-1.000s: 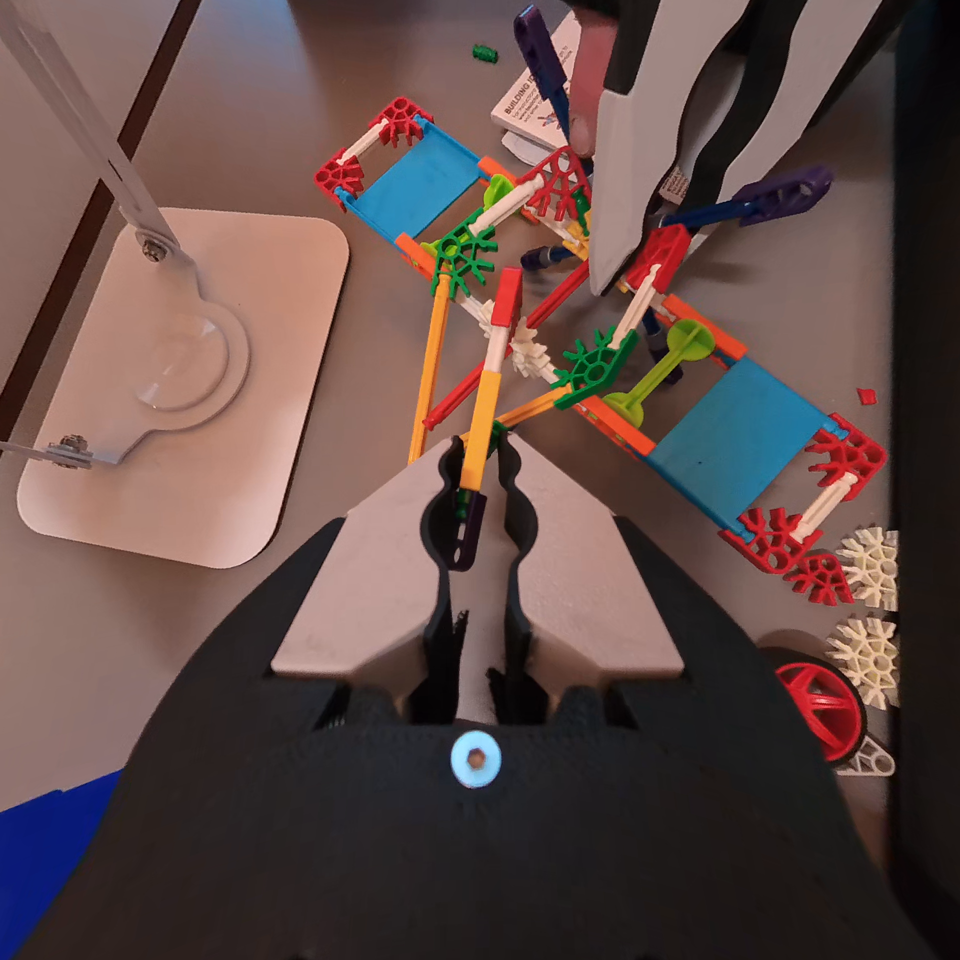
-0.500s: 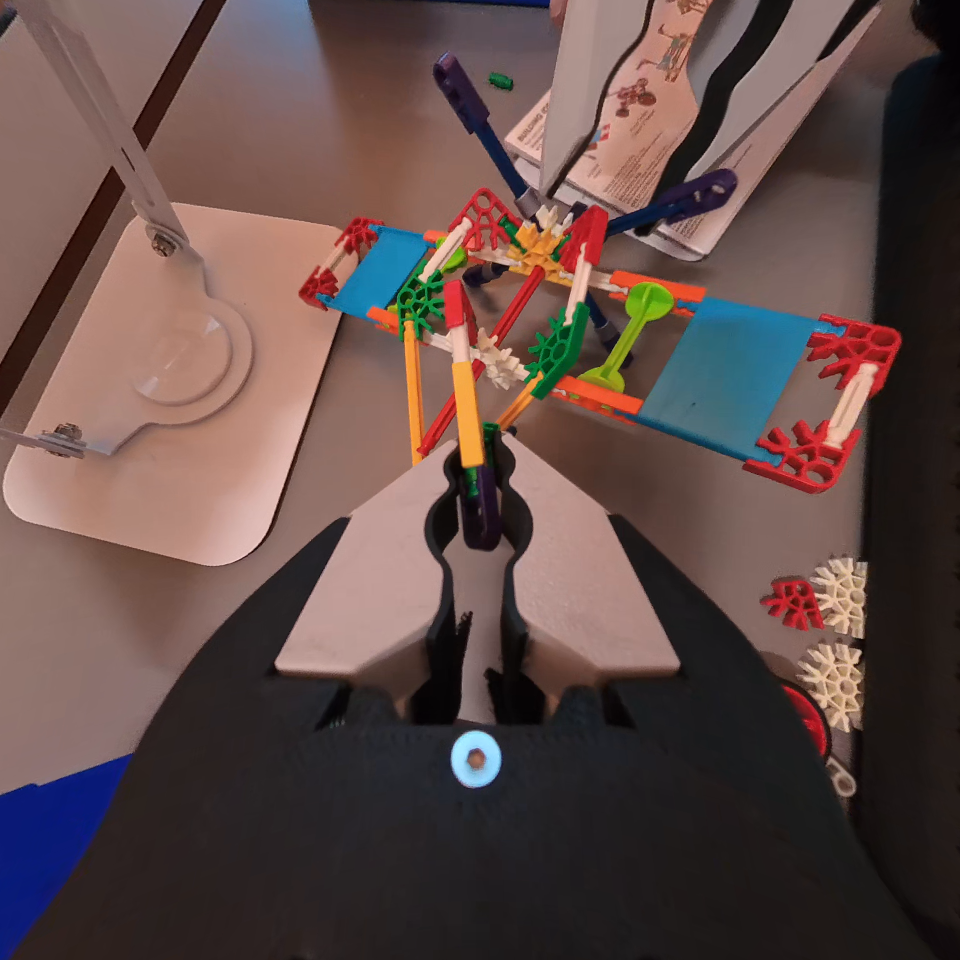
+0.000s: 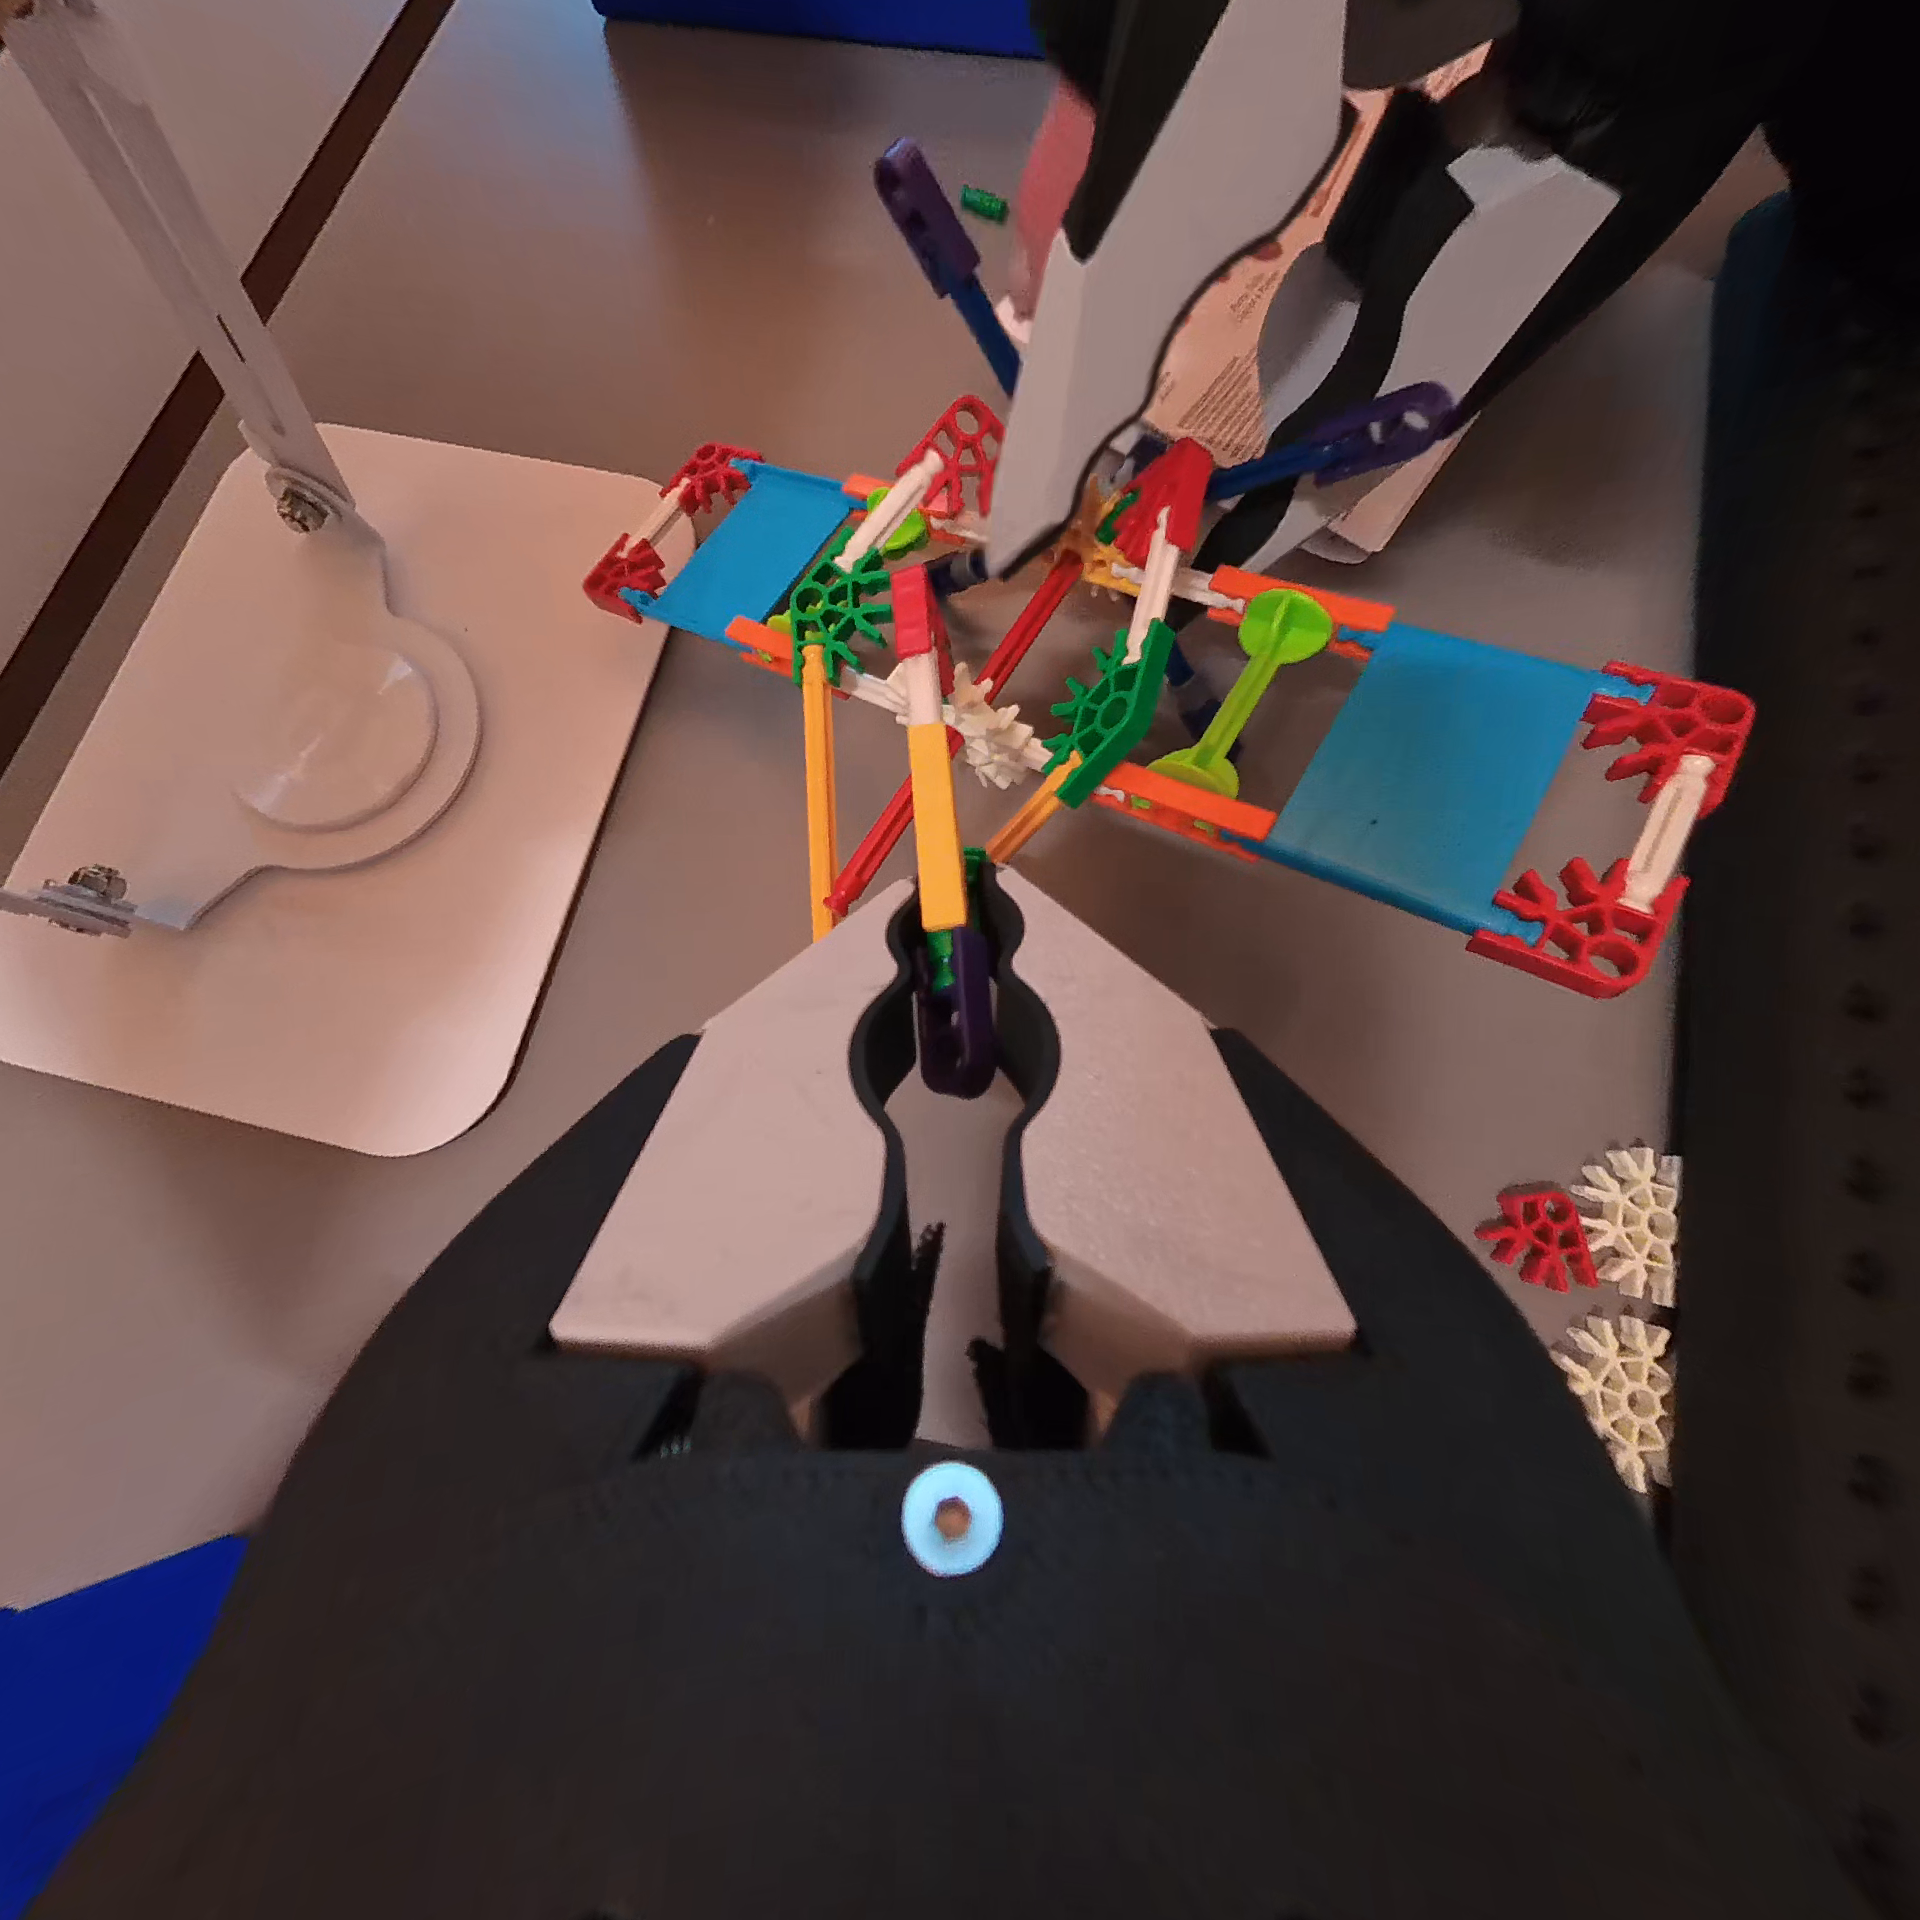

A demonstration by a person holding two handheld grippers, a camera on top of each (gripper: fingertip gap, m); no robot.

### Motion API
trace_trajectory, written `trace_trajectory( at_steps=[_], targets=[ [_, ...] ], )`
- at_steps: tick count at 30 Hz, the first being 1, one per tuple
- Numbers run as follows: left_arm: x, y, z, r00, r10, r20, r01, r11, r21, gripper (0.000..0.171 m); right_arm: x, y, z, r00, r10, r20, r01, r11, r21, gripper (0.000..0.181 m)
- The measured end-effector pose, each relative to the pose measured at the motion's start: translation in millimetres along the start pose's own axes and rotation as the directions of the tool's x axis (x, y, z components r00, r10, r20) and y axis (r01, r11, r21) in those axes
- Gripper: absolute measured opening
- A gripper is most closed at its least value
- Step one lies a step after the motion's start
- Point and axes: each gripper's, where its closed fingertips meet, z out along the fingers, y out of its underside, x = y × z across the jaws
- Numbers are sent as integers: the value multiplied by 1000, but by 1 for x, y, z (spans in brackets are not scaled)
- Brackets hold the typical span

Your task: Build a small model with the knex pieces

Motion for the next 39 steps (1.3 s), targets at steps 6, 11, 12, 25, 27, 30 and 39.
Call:
trace_trajectory(
  at_steps=[6, 11, 12, 25, 27, 30, 39],
  targets=[
    [2, -1, 1, 1000, 12, -9, -12, 1000, 11, 5, -4, 2, -3, 999, 9, 31, -9, 1000, -7, 33],
    [-4, 6, -5, 999, 26, 23, -26, 1000, -11, 12, -5, 3, -4, 999, 17, 38, -16, 1000, -10, 32],
    [-9, 9, -7, 999, 26, 41, -25, 999, -23, 18, -6, 4, -4, 999, 17, 40, -17, 1000, -11, 32],
    [-18, 18, 40, 999, 18, 33, -19, 999, 34, 45, -9, 3, -4, 998, 15, 61, -16, 1000, 9, 34],
    [-16, 13, 43, 1000, 5, 9, -6, 997, 74, 34, -9, 3, -5, 998, 17, 65, -17, 1000, 10, 35],
    [-15, 4, 42, 1000, -8, -4, 9, 991, 137, 19, -9, 3, -5, 998, 16, 66, -17, 1000, 15, 34],
    [-14, 9, 36, 999, 25, -21, -22, 990, 139, 17, -11, 4, -7, 997, 12, 71, -13, 1000, 19, 34]
  ],
)
